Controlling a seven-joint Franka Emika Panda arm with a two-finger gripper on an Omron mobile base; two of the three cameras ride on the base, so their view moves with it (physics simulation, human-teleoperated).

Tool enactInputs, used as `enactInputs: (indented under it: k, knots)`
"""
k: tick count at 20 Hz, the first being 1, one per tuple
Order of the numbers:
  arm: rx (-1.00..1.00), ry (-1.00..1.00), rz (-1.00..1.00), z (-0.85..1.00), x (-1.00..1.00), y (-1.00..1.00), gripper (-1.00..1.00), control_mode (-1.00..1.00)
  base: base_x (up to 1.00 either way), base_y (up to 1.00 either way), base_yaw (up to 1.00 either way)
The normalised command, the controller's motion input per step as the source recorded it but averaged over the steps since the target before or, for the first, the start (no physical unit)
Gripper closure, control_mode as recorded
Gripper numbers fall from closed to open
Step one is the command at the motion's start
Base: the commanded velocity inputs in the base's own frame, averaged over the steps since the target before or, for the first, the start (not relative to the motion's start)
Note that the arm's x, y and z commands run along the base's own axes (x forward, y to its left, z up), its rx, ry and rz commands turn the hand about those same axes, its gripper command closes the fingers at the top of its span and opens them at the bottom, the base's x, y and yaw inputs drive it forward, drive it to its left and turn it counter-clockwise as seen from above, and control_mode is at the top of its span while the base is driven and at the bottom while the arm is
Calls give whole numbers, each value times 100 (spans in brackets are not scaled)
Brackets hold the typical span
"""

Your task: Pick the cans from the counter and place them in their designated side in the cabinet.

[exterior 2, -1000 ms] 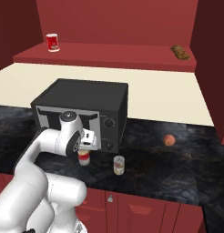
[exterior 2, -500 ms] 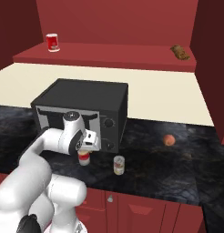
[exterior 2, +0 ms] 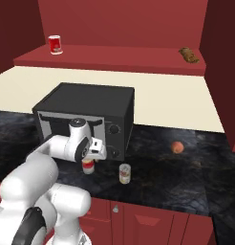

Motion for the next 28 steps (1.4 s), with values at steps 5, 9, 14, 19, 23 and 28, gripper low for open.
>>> enactInputs:
  k: [5, 9, 14, 19, 23, 28]
  knots:
    - [-2, 0, 0, -34, 5, 3, -100, -100, 0, 0, 0]
    - [-2, 0, 0, -33, 3, 3, -100, -100, 0, 0, 0]
    - [-1, -2, 0, -27, 0, 1, 100, -100, 0, 0, 0]
    - [0, -4, 0, -12, -12, -2, 100, -100, 0, 0, 0]
    - [0, -5, 0, -1, -27, 0, 100, -100, 0, 0, 0]
    - [0, -10, 0, 3, -47, -2, 100, -100, 0, 0, 0]
